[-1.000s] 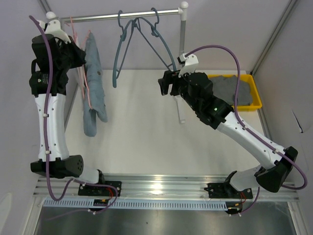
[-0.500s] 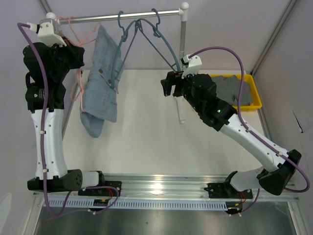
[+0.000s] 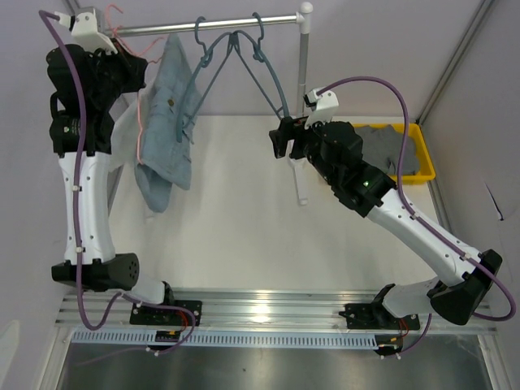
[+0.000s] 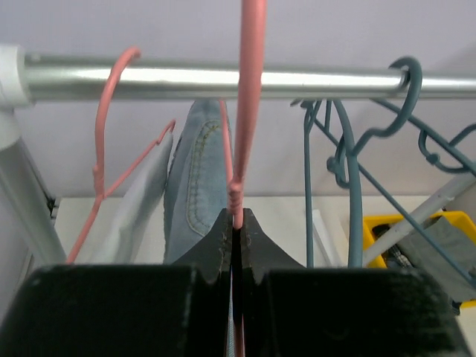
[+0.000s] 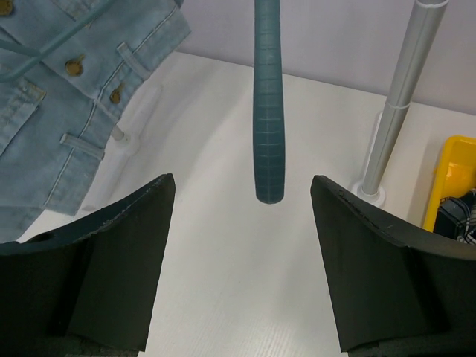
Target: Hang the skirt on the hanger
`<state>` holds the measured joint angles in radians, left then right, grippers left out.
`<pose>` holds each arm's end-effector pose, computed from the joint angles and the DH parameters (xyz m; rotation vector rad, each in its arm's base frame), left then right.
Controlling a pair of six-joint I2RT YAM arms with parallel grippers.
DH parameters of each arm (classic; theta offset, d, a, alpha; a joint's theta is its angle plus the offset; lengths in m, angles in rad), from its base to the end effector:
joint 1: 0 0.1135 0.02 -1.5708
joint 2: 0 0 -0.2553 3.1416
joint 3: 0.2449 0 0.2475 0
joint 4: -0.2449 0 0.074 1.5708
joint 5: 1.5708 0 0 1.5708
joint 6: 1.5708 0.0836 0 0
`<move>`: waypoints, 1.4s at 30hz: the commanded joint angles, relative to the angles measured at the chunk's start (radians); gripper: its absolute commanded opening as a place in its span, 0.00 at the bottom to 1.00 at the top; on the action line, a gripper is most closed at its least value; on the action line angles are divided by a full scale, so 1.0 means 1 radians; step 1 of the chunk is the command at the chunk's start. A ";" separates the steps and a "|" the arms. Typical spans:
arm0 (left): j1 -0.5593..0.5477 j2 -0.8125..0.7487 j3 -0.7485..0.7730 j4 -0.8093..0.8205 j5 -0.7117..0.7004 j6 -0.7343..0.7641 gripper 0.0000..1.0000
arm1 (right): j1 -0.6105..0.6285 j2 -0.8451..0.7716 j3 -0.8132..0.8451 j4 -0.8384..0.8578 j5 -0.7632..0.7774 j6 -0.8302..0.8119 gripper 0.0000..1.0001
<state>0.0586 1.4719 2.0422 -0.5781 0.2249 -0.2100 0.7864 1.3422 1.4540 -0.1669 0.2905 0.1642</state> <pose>0.3205 0.0001 0.5465 -0.0360 1.5857 -0.2958 0.2627 0.2294 0.4401 -0.2843 1.6217 0.4941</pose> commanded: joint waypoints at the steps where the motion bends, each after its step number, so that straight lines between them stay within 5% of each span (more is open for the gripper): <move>1: -0.014 0.063 0.125 0.095 0.028 -0.015 0.00 | -0.009 -0.021 0.013 0.018 -0.011 0.000 0.79; 13: -0.048 0.245 0.231 0.078 -0.007 -0.003 0.00 | -0.021 -0.008 0.042 -0.005 -0.017 0.009 0.80; 22: -0.048 0.183 0.082 0.095 -0.028 0.031 0.01 | -0.019 -0.014 0.020 -0.008 -0.030 0.031 0.79; 25: -0.048 0.134 0.038 0.104 -0.033 0.041 0.20 | -0.021 -0.018 0.014 -0.013 -0.031 0.035 0.79; 27: -0.048 0.107 0.027 0.104 -0.036 0.046 0.42 | -0.019 -0.020 0.011 -0.016 -0.031 0.037 0.79; 32: -0.048 0.036 -0.014 0.132 -0.012 0.047 0.64 | -0.027 -0.043 0.005 -0.036 -0.037 0.049 0.81; 39: -0.048 -0.062 0.013 0.087 0.063 0.038 0.70 | -0.058 -0.077 0.005 -0.150 -0.096 0.110 0.85; 42: -0.058 -0.126 -0.104 0.118 0.125 -0.003 0.70 | -0.064 -0.110 -0.017 -0.203 -0.096 0.132 0.86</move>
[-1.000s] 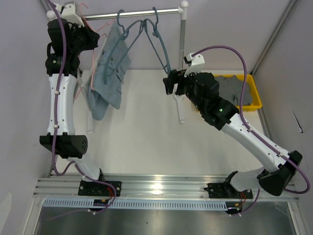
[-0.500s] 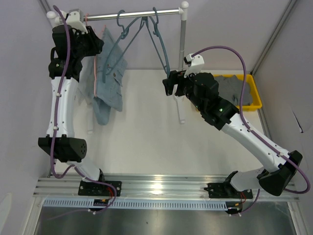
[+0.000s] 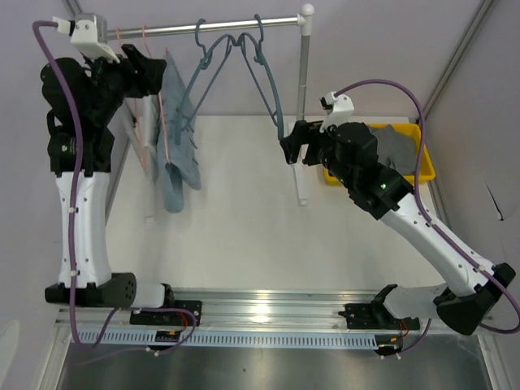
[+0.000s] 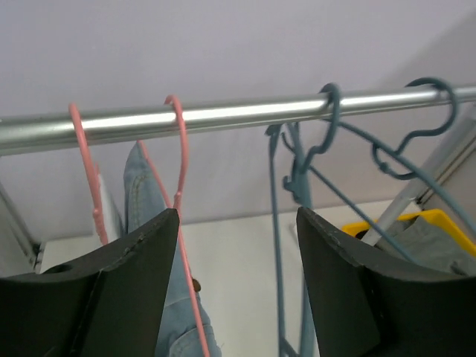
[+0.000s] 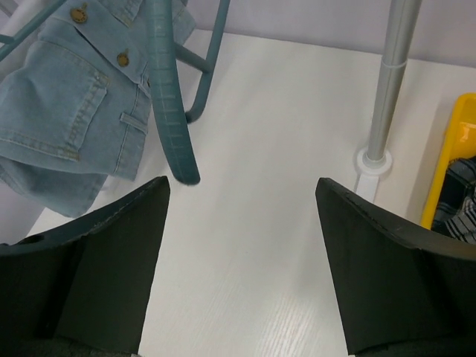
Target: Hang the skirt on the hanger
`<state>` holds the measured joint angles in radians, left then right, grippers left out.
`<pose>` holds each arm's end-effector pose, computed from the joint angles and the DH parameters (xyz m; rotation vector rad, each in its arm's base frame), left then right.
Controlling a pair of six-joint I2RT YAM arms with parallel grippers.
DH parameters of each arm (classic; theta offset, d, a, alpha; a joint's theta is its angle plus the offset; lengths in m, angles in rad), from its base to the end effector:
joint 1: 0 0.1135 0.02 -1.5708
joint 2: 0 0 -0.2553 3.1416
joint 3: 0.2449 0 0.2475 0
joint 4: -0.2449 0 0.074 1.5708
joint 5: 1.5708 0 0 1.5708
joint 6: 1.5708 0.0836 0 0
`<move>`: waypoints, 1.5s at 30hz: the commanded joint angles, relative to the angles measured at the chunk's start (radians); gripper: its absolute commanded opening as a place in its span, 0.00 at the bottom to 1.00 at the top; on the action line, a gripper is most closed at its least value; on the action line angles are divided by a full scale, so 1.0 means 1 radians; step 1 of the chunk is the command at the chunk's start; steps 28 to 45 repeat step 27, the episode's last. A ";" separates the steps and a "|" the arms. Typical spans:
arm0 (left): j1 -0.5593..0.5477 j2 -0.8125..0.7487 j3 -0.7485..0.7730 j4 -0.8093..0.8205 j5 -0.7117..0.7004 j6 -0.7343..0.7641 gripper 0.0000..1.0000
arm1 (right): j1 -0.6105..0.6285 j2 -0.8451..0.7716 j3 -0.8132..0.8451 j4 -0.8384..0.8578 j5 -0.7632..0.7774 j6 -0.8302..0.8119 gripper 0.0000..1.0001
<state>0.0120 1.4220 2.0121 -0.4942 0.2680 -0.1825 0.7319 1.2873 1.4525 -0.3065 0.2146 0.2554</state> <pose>0.3024 -0.0185 0.5643 0.0745 1.4854 -0.3355 0.2572 0.2071 0.4354 -0.2514 1.7214 0.5480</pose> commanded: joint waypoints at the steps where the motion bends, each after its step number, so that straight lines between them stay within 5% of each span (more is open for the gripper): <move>1: -0.038 -0.134 -0.108 0.057 0.103 -0.044 0.70 | -0.011 -0.081 -0.036 -0.075 -0.014 0.051 0.86; 4: -0.108 -0.257 -0.288 0.118 0.106 -0.067 0.71 | -0.012 -0.127 -0.072 -0.124 0.025 0.071 0.90; 5: -0.147 -0.288 -0.321 0.141 0.102 -0.078 0.71 | -0.015 -0.163 -0.102 -0.144 0.032 0.071 0.99; 10: -0.230 -0.480 -0.703 0.213 0.077 -0.133 0.72 | -0.048 -0.269 -0.211 -0.218 0.084 0.093 0.99; 19: -0.334 -0.656 -1.016 0.194 0.111 -0.178 0.72 | -0.115 -0.405 -0.401 -0.223 0.045 0.162 0.99; 27: -0.397 -0.699 -1.138 0.197 0.126 -0.196 0.72 | -0.129 -0.395 -0.440 -0.207 0.051 0.205 0.99; 45: -0.397 -0.699 -1.138 0.197 0.126 -0.196 0.72 | -0.129 -0.395 -0.440 -0.207 0.051 0.205 0.99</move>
